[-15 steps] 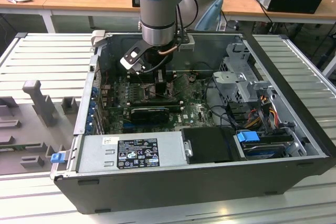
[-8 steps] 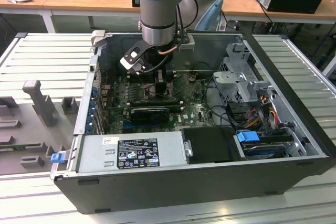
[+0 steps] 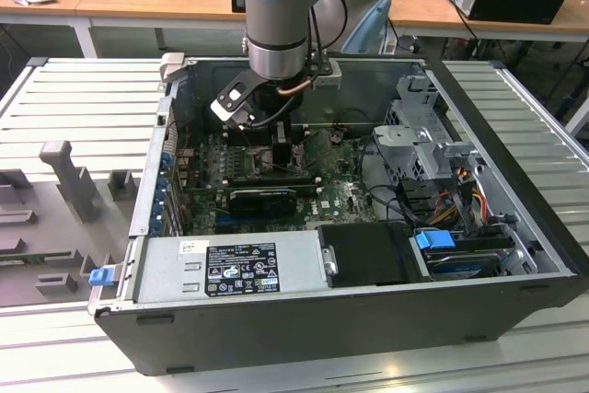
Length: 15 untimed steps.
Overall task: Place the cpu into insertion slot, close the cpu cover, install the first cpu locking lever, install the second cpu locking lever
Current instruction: 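Place the cpu into insertion slot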
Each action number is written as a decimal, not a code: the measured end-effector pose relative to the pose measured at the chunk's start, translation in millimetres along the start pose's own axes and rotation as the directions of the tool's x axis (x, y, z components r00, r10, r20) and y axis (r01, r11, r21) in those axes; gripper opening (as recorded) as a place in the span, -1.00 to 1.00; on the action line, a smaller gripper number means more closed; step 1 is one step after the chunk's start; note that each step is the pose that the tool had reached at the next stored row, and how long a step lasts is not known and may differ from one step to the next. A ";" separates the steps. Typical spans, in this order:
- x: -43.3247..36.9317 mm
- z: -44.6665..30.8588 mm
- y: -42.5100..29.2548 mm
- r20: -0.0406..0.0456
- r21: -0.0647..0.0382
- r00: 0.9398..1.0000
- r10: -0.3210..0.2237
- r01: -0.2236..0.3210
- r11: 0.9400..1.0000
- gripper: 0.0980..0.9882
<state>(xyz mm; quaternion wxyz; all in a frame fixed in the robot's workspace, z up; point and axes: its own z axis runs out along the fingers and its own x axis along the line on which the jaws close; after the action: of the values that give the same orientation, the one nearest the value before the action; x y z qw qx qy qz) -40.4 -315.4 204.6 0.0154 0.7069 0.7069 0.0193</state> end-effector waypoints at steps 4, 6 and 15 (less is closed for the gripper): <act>0.0 -5.2 0.3 0.000 0.000 1.000 0.000 0.000 1.000 -0.18; 0.1 -6.5 0.3 0.000 0.000 1.000 0.000 0.000 1.000 -0.32; 0.1 -11.2 0.6 0.001 0.000 1.000 0.000 0.000 1.000 -0.98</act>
<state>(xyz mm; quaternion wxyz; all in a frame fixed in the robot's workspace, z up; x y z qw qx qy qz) -40.4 -315.4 215.8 0.0157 0.7069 0.7068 0.0190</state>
